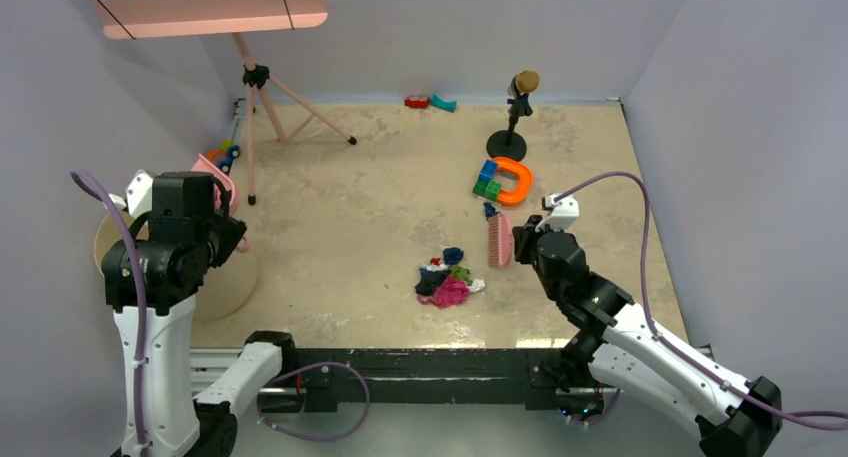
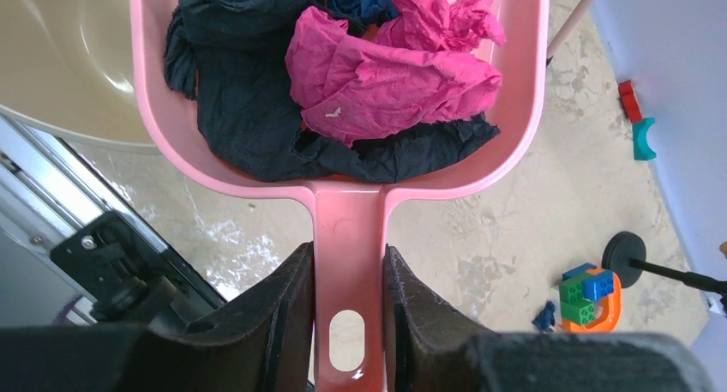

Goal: Sweep away the paper scraps from the table

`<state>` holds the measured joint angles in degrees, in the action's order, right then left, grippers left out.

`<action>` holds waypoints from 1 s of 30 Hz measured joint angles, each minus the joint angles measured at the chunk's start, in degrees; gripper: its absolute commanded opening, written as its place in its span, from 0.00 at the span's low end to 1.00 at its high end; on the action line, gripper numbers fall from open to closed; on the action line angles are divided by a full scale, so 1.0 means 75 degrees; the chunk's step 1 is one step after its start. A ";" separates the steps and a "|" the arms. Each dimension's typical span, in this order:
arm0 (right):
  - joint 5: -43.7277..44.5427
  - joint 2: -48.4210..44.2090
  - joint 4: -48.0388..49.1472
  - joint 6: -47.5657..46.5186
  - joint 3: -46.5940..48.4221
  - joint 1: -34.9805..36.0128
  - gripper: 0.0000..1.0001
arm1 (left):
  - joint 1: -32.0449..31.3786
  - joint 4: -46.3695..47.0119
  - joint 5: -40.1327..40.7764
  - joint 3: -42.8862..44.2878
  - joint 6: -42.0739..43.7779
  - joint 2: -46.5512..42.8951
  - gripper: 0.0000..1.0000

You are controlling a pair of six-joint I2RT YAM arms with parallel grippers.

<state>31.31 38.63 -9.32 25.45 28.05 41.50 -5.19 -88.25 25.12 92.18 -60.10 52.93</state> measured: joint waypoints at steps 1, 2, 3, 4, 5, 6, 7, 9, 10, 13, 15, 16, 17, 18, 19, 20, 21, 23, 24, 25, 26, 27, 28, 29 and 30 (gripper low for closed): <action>-0.0003 0.0003 -0.0003 0.0000 0.0000 0.0003 0.00 | 0.0192 0.0093 -0.0213 -0.0140 0.0038 -0.0035 0.00; -0.0006 0.0012 0.0000 0.0000 0.0000 0.0003 0.00 | 0.0399 0.0181 -0.0446 -0.0271 0.0073 -0.0070 0.00; -0.0012 0.0026 0.0000 0.0000 0.0000 0.0000 0.00 | 0.0618 0.0268 -0.0682 -0.0382 0.0105 -0.0099 0.00; -0.0032 0.0055 0.0000 0.0000 0.0000 0.0000 0.00 | 0.0848 0.0344 -0.0901 -0.0472 0.0131 -0.0117 0.00; -0.0055 0.0087 -0.0003 0.0000 0.0000 0.0000 0.00 | 0.1081 0.0440 -0.1137 -0.0551 0.0154 -0.0134 0.00; -0.0067 0.0102 0.0000 0.0000 0.0000 0.0000 0.00 | 0.1271 0.0510 -0.1326 -0.0595 0.0160 -0.0137 0.00; -0.0087 0.0117 0.0000 0.0000 0.0000 0.0000 0.00 | 0.1507 0.0592 -0.1559 -0.0638 0.0160 -0.0137 0.00; -0.0111 0.0119 0.0003 0.0000 0.0000 0.0003 0.00 | 0.1932 0.0720 -0.1961 -0.0662 0.0163 -0.0119 0.00; -0.0114 0.0128 0.0003 0.0000 0.0000 0.0003 0.00 | 0.2104 0.0769 -0.2104 -0.0662 0.0166 -0.0108 0.00; -0.0117 0.0146 0.0006 0.0000 0.0000 0.0000 0.00 | 0.2672 0.0918 -0.2579 -0.0650 0.0163 -0.0070 0.00; -0.0117 0.0149 0.0009 0.0000 0.0000 0.0000 0.00 | 0.2961 0.0997 -0.2900 -0.0635 0.0146 -0.0032 0.00; -0.0119 0.0149 0.0012 -0.0003 0.0000 0.0003 0.00 | 0.3048 0.1029 -0.3008 -0.0635 0.0125 -0.0020 0.00; -0.0119 0.0149 0.0015 0.0000 0.0000 0.0003 0.00 | 0.3139 0.1055 -0.3150 -0.0635 0.0082 -0.0009 0.00; -0.0122 0.0152 0.0015 -0.0003 0.0000 0.0003 0.00 | 0.3209 0.1081 -0.3276 -0.0638 0.0009 -0.0009 0.00; -0.0122 0.0163 0.0023 -0.0003 0.0000 0.0000 0.00 | 0.3261 0.1122 -0.3378 -0.0664 -0.0052 -0.0029 0.00; -0.0125 0.0178 0.0029 -0.0003 0.0000 0.0003 0.00 | 0.3299 0.1189 -0.3462 -0.0731 -0.0131 -0.0067 0.00; -0.0128 0.0201 0.0041 -0.0003 0.0000 0.0000 0.00 | 0.3343 0.1311 -0.3561 -0.0866 -0.0268 -0.0140 0.00; -0.0140 0.0254 0.0050 -0.0006 0.0000 0.0000 0.00 | 0.3398 0.1457 -0.3716 -0.1186 -0.0554 -0.0323 0.00; -0.0146 0.0286 0.0050 -0.0006 0.0000 0.0003 0.00 | 0.3407 0.1524 -0.3768 -0.1349 -0.0731 -0.0428 0.00; -0.0146 0.0303 0.0055 -0.0012 0.0000 0.0003 0.00 | 0.3424 0.1620 -0.3800 -0.1489 -0.0909 -0.0539 0.00; -0.0149 0.0335 0.0058 -0.0015 0.0000 0.0000 0.00 | 0.3442 0.1725 -0.3821 -0.1600 -0.1078 -0.0641 0.00; -0.0149 0.0356 0.0070 -0.0020 0.0000 0.0003 0.00 | 0.3450 0.1830 -0.3832 -0.1699 -0.1230 -0.0740 0.00; -0.0149 0.0373 0.0079 -0.0023 0.0000 0.0003 0.00 | 0.3456 0.1883 -0.3838 -0.1743 -0.1317 -0.0801 0.00; -0.0149 0.0391 0.0093 -0.0023 0.0000 0.0003 0.00 | 0.3483 0.1929 -0.3850 -0.1798 -0.1478 -0.0924 0.00; -0.0149 0.0402 0.0108 -0.0026 0.0000 0.0003 0.00 | 0.3506 0.1947 -0.3856 -0.1807 -0.1600 -0.0994 0.00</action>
<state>30.20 41.65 -8.51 25.26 28.05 41.52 21.10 -73.65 -3.79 78.63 -72.10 45.47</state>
